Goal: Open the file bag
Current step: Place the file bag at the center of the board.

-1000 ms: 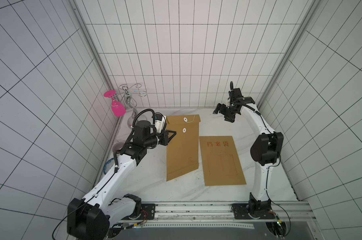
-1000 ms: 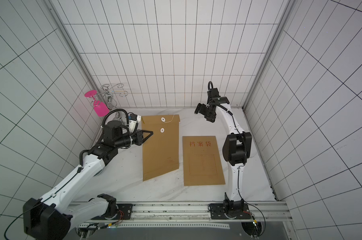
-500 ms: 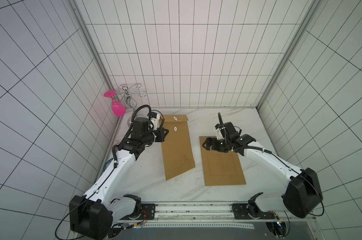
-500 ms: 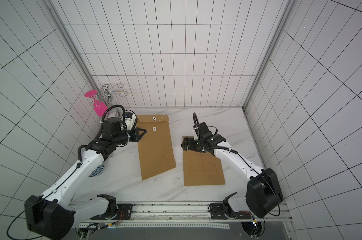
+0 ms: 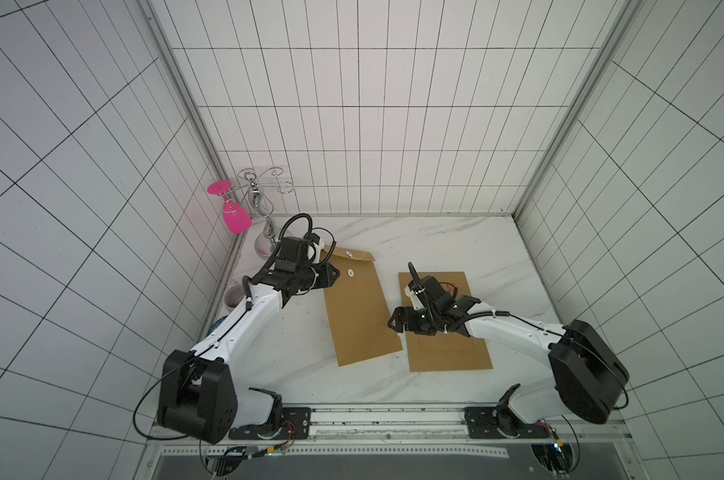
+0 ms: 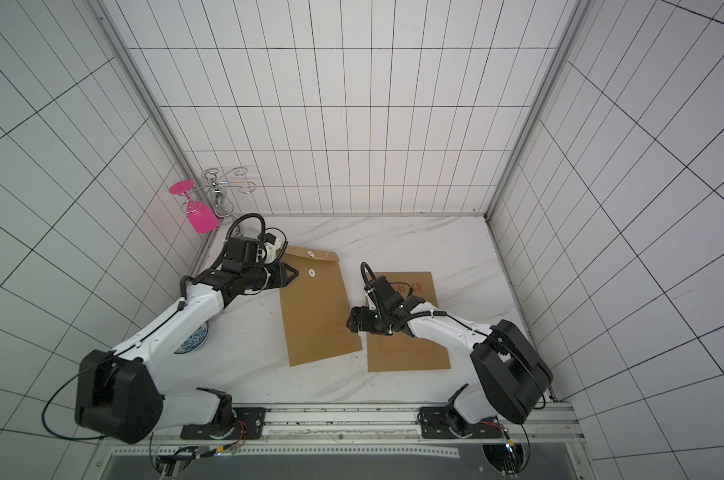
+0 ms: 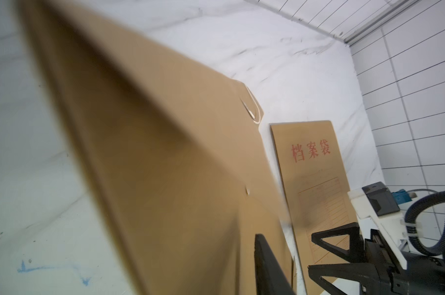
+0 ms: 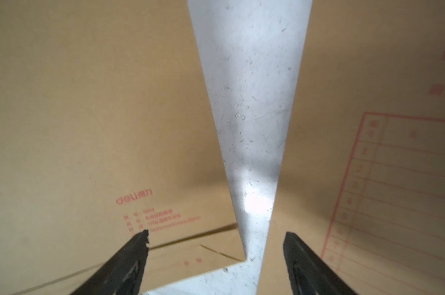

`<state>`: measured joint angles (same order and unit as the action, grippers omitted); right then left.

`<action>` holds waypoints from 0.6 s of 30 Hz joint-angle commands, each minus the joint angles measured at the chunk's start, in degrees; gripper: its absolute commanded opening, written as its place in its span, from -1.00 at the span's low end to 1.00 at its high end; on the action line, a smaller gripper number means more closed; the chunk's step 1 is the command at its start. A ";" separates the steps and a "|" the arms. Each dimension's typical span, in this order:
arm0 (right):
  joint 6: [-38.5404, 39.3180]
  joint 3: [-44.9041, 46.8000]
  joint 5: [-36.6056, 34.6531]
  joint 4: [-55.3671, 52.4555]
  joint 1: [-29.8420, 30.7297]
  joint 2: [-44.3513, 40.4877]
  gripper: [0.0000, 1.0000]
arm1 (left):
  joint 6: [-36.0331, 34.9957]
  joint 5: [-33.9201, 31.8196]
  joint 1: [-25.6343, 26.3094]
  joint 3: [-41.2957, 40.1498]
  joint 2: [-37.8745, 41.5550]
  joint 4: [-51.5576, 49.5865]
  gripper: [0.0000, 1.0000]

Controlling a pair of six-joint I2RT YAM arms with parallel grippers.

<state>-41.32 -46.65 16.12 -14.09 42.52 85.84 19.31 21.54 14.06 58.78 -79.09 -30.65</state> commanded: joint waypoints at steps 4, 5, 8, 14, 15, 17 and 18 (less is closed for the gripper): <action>-3.97 -0.38 -2.55 4.04 5.20 6.02 0.58 | -1.07 -9.00 -0.74 4.29 -7.00 -5.45 0.21; -4.24 -0.29 -2.63 4.22 5.52 6.32 0.58 | -0.75 -9.02 -1.05 4.07 -7.21 -4.87 0.21; -4.81 -0.52 -1.97 4.51 6.28 7.09 0.54 | 1.34 -13.06 -1.89 4.38 -6.67 -3.60 0.24; -2.69 -4.25 -5.90 -1.37 7.22 5.46 0.54 | 4.09 -14.29 -1.70 3.73 -4.71 -2.22 0.02; -1.57 -5.55 -8.17 -3.66 6.92 4.79 0.55 | 5.10 -13.41 -1.65 1.75 -3.74 -1.02 -0.13; 0.39 -8.14 -10.66 -7.45 5.90 4.08 0.55 | 6.98 -12.49 -1.05 -2.80 -1.31 1.78 -0.52; 1.36 -9.38 -11.74 -8.64 5.46 3.90 0.55 | 8.07 -12.11 -0.23 -5.53 -0.01 3.65 -0.59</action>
<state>-42.74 -50.92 10.31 -16.32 48.95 91.53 24.18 8.78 12.71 57.74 -82.04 -30.52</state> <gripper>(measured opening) 0.773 0.228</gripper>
